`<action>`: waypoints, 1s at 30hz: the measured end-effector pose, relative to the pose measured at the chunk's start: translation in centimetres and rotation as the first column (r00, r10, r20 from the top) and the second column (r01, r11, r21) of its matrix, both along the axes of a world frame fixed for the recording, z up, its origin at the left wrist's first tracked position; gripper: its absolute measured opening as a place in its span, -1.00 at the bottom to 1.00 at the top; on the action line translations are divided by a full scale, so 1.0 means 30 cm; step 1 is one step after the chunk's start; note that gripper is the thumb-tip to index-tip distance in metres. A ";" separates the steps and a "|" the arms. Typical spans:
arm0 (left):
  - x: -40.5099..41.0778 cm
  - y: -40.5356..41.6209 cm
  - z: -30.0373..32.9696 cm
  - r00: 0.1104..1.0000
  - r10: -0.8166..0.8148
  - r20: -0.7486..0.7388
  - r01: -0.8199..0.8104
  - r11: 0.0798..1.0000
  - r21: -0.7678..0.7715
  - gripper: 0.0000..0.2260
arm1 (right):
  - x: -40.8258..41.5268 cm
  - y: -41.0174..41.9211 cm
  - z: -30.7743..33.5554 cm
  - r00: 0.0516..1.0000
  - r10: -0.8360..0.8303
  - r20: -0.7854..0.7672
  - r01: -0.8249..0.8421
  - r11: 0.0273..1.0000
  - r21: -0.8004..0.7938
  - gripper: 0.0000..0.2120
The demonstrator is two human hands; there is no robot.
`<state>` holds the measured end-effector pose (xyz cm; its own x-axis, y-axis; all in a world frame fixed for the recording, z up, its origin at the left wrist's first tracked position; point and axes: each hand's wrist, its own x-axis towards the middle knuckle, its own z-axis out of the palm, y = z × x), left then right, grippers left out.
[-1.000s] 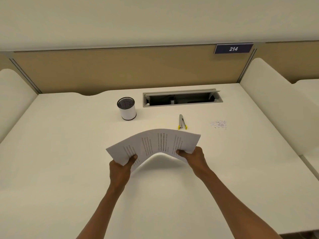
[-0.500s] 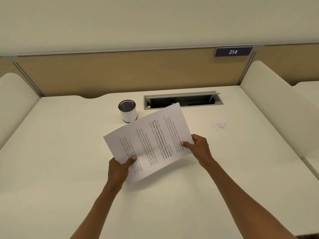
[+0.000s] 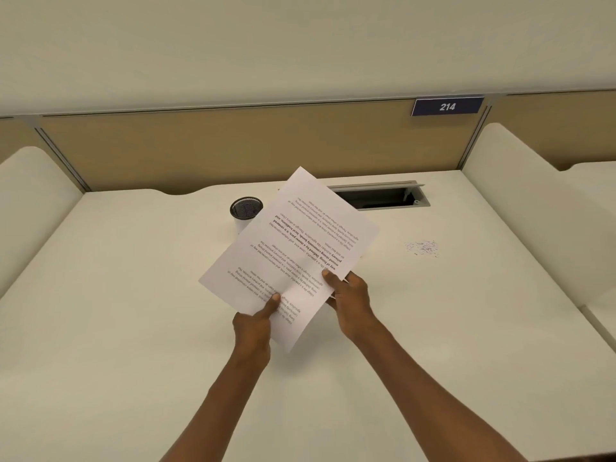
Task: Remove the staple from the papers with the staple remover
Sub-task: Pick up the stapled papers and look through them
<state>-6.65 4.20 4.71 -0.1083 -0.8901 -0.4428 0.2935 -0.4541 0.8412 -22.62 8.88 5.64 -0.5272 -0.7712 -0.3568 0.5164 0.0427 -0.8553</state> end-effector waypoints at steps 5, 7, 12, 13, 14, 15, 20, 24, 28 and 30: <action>-0.034 0.033 0.016 0.998 0.023 -0.056 -0.020 0.998 0.058 -0.67 | 0.021 -0.036 0.020 0.979 -0.088 -0.184 0.092 0.996 0.014 -0.77; -0.034 0.046 0.021 0.998 -0.009 -0.065 0.014 0.997 0.078 -0.65 | 0.018 -0.034 0.030 0.953 -0.099 -0.286 0.106 0.994 0.009 -0.75; 0.048 0.006 0.000 0.995 0.003 -0.098 0.013 0.987 0.158 -0.59 | -0.024 -0.008 0.060 0.894 -0.049 -0.445 0.057 0.998 0.004 -0.73; 0.074 -0.015 0.006 0.999 0.028 -0.037 -0.022 0.990 0.136 -0.51 | -0.039 0.000 0.063 0.885 -0.029 -0.465 0.038 0.999 0.009 -0.72; 0.099 -0.038 0.014 0.997 0.041 0.058 -0.046 0.996 0.082 -0.40 | -0.057 0.006 0.061 0.877 0.001 -0.481 0.010 1.000 0.019 -0.72; 0.123 -0.063 0.025 0.986 0.057 0.158 -0.058 0.998 0.005 -0.29 | -0.073 0.014 0.064 0.869 0.040 -0.492 -0.029 0.999 0.029 -0.72; 0.167 -0.161 0.154 0.931 -0.122 0.345 0.221 0.939 -0.265 -0.01 | -0.120 0.034 0.079 0.836 0.227 -0.500 -0.227 0.972 0.062 -0.72; 0.145 -0.169 0.204 0.855 -0.381 0.350 0.482 0.835 -0.267 -0.36 | -0.116 0.028 0.076 0.824 0.313 -0.472 -0.319 0.945 0.068 -0.71; 0.106 -0.120 0.163 0.890 -0.275 0.363 0.398 0.857 -0.327 -0.70 | -0.099 0.025 0.060 0.830 0.292 -0.476 -0.299 0.952 0.064 -0.75; 0.090 -0.099 0.139 0.911 -0.166 0.378 0.316 0.869 -0.380 -0.75 | -0.090 0.022 0.060 0.842 0.246 -0.480 -0.258 0.965 0.043 -0.75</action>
<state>-3.96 1.24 8.88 -0.2622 -0.9620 -0.0763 -0.0994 -0.0517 0.9937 -25.31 9.54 7.43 -0.4143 -0.9054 -0.0924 0.0183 0.0933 -0.9955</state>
